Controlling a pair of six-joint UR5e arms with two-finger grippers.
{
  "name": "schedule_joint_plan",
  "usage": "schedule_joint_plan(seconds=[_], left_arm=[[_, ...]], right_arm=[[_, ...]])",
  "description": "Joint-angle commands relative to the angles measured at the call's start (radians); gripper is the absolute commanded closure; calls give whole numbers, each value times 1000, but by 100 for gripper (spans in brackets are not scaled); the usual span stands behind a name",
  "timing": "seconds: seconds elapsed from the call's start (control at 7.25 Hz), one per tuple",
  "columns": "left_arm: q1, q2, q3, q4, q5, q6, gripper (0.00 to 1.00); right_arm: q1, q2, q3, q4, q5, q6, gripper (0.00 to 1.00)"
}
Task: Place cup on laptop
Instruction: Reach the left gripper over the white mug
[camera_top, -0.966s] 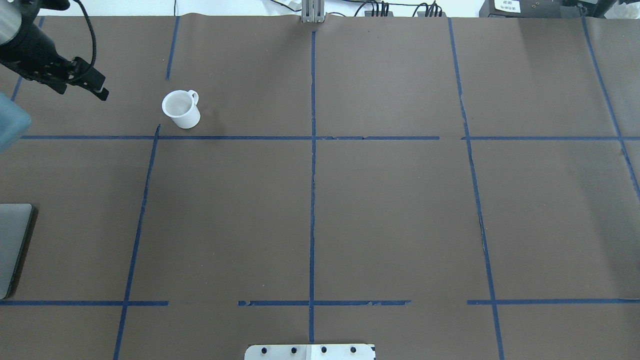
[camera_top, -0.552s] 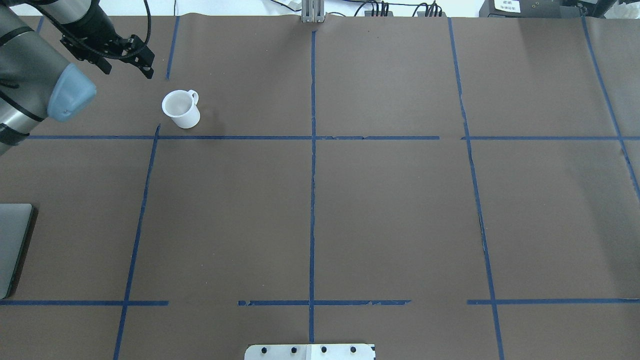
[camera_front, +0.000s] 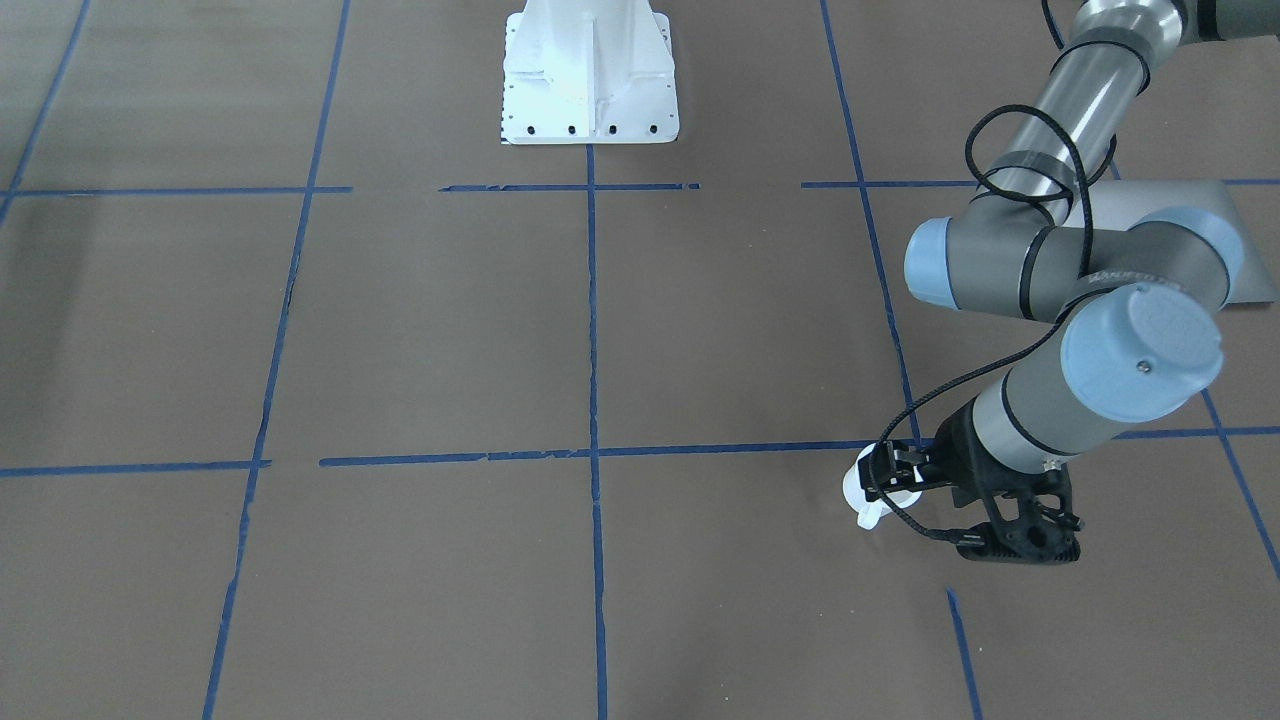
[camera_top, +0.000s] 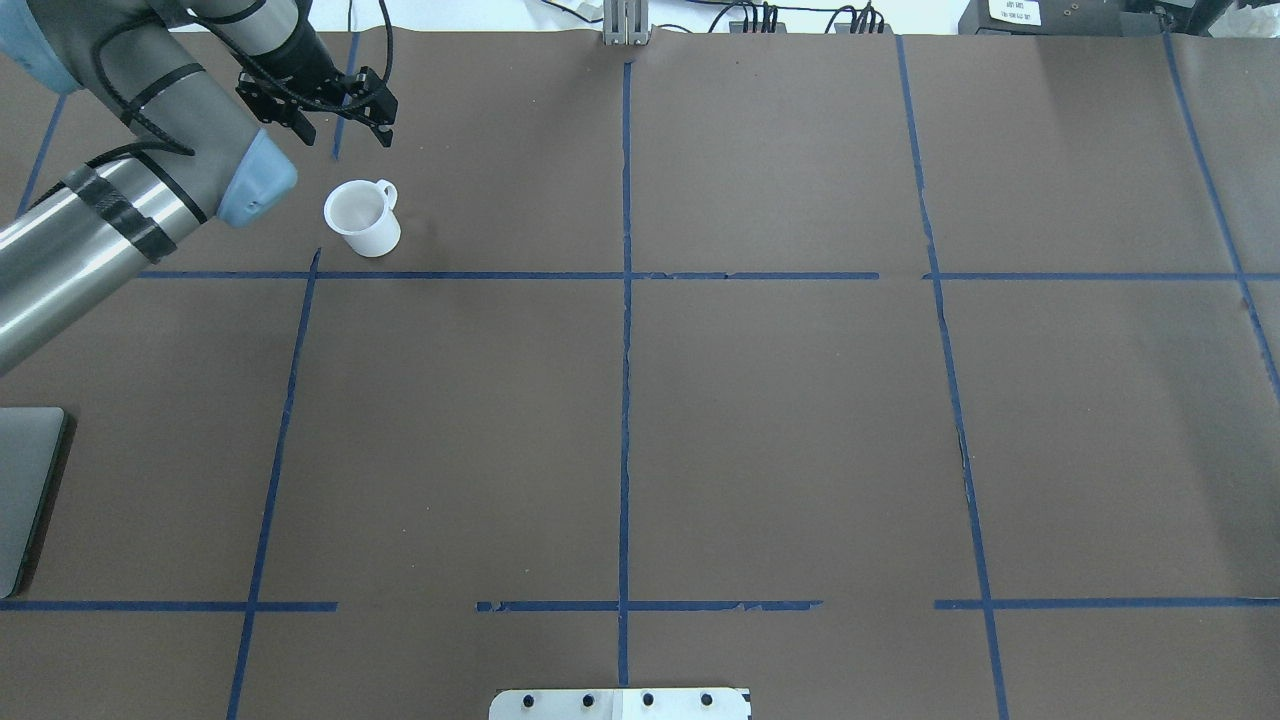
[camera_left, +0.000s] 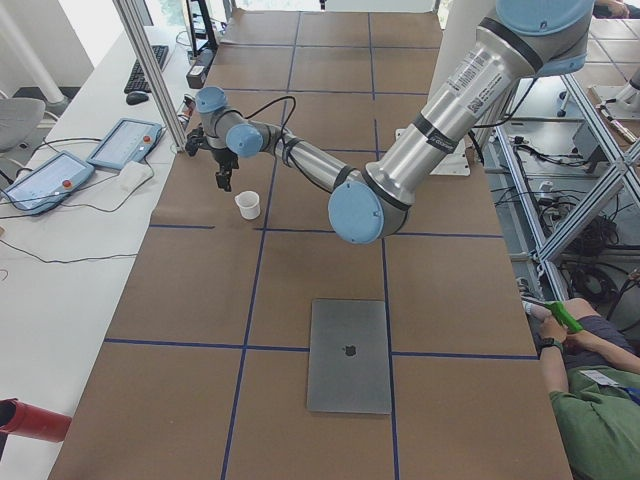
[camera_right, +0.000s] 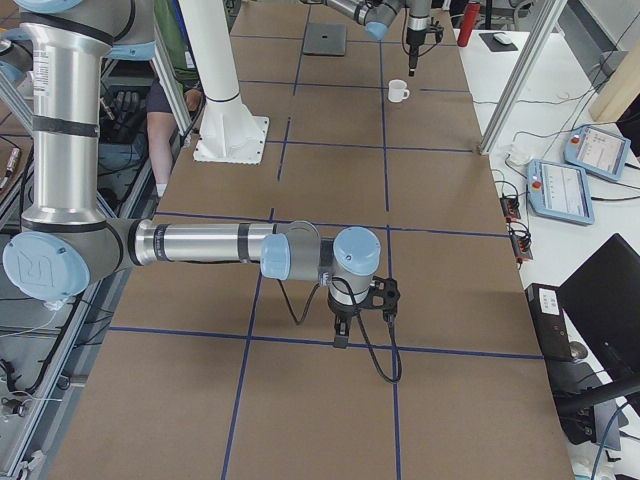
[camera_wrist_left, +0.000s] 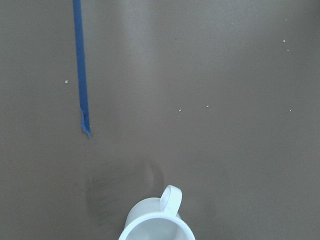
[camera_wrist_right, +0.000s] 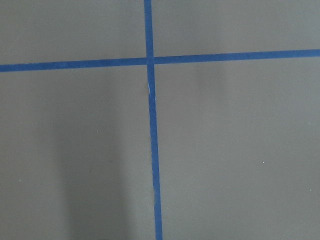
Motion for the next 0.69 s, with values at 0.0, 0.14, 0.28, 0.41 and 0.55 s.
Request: schedule_joint_plan(seconds=[0.0,0.14,0.28,0.41,0.55], left_arm=[[25,-15,79,-79,35,-11,0],[32,-15,103,-103,41,-12,0],[45,-15,128,-128,51,-15,0],[49,-15,143,-143,54,-17,0],[58,-15,146,-143,54,-17,0]], right_arm=[[0,0,0,0,0,0,0],[0,0,0,0,0,0,0],[0,0,0,0,0,0,0],[0,0,0,0,0,0,0],[0,0,0,0,0,0,0]])
